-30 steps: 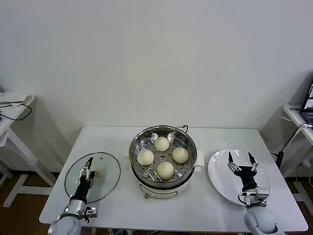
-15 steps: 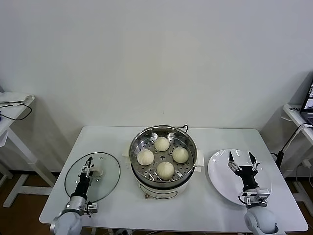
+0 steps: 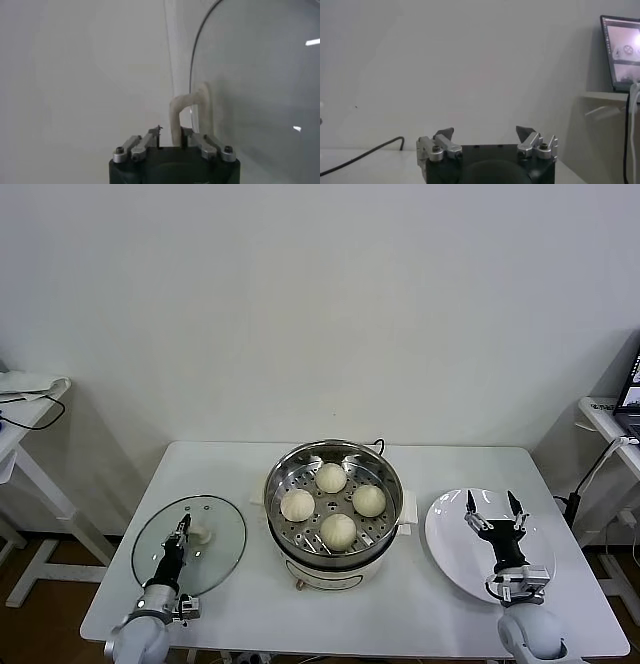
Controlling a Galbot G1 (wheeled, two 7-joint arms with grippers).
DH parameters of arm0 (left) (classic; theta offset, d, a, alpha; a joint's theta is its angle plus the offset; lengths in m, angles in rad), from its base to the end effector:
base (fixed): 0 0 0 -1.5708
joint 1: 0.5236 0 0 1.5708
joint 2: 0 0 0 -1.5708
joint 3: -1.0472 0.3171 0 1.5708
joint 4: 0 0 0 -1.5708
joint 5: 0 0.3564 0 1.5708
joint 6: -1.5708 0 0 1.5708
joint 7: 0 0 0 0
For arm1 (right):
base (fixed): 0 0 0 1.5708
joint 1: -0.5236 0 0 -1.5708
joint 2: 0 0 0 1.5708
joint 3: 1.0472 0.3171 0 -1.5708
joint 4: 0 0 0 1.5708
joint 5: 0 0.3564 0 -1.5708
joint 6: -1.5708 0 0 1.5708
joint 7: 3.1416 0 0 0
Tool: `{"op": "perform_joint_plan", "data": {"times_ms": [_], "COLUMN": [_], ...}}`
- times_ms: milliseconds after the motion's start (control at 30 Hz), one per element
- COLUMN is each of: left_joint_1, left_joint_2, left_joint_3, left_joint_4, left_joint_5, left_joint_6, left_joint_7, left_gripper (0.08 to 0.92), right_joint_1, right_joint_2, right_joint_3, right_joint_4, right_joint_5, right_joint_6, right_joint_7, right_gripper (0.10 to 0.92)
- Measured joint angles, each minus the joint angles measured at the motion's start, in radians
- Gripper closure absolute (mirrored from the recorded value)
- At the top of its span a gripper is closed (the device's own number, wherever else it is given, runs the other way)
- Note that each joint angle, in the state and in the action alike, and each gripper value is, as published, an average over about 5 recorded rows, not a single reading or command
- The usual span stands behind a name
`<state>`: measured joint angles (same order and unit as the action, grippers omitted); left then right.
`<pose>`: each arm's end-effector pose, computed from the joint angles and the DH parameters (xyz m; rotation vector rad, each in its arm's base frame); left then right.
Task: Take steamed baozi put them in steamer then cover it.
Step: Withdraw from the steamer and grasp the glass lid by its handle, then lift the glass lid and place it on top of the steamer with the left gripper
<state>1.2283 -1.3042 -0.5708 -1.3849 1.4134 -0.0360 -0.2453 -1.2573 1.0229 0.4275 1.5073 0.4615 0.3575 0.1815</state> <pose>0.2784 0.1168 -0.4221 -0.0892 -2.0314 -2.2670 0.2821 -0.1478 -0.3748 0.1623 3.0842 -0.1026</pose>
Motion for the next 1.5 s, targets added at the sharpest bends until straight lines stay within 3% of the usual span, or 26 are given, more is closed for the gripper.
{"op": "perform_joint_plan", "data": {"times_ms": [400,900,1200,1500], "left_joint_1": [0.045,0.13,0.08,-0.058], "left_joint_2": [0.024,0.13,0.145,0.091], "left_joint_3": [-0.038,-0.069,0.153,0.469], "left_joint_4": [-0.102,-0.548,-0.756,-0.782], "left_joint_5": [-0.034,-0.184,-0.217,-0.206], "left_joint_6": [0.021,0.108,0.265,0.454], "left_joint_7": [0.01,0.094,0.178,0.281], "left_gripper": [0.801,0.801,0.801,0.801], "right_joint_1": [-0.002,0.005,0.002,0.018], "right_joint_2": [0.012,0.016,0.016,0.027], "right_joint_3": [-0.005,-0.001,0.016,0.033], "right_joint_4": [0.005,0.014,0.008,-0.017], "right_joint_5": [-0.016,-0.017,-0.014,-0.013], "right_joint_6": [0.005,0.003,0.001,0.0], "right_joint_7": [-0.001,0.003,0.004,0.003], "right_gripper": [0.203,0.203,0.203,0.203]}}
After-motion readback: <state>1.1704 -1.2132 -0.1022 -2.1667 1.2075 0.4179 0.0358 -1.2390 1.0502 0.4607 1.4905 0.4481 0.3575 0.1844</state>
